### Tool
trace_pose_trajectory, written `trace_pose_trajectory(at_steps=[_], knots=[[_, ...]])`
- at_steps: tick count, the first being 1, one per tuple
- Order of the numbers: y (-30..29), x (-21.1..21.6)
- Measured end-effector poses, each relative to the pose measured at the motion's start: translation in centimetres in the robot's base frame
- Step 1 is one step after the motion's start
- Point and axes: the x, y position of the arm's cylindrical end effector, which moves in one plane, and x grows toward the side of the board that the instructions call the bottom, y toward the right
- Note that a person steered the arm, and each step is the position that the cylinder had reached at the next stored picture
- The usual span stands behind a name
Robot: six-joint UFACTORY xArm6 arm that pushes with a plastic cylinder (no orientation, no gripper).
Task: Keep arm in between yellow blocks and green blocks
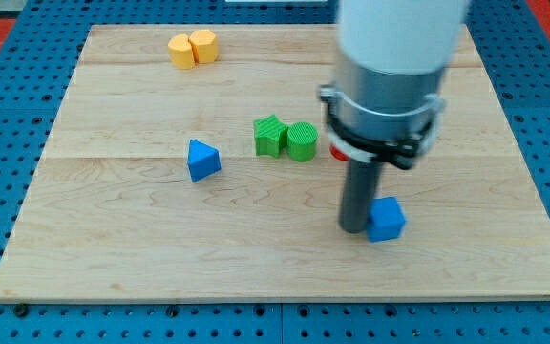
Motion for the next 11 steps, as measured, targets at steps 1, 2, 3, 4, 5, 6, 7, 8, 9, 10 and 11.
trace_pose_trajectory(at_steps=[1,2,3,4,5,6,7,8,9,10,11], knots=[[-0.9,-2.3],[3.7,-1.5],[4.4,0.9],[6.2,-2.3],[13.7,-9.4],[10.5,-18.2],[2.8,-20.9],[-3.0,-20.0],[-2.8,-20.0],[-2.2,-20.0],[-6.7,-20.0]])
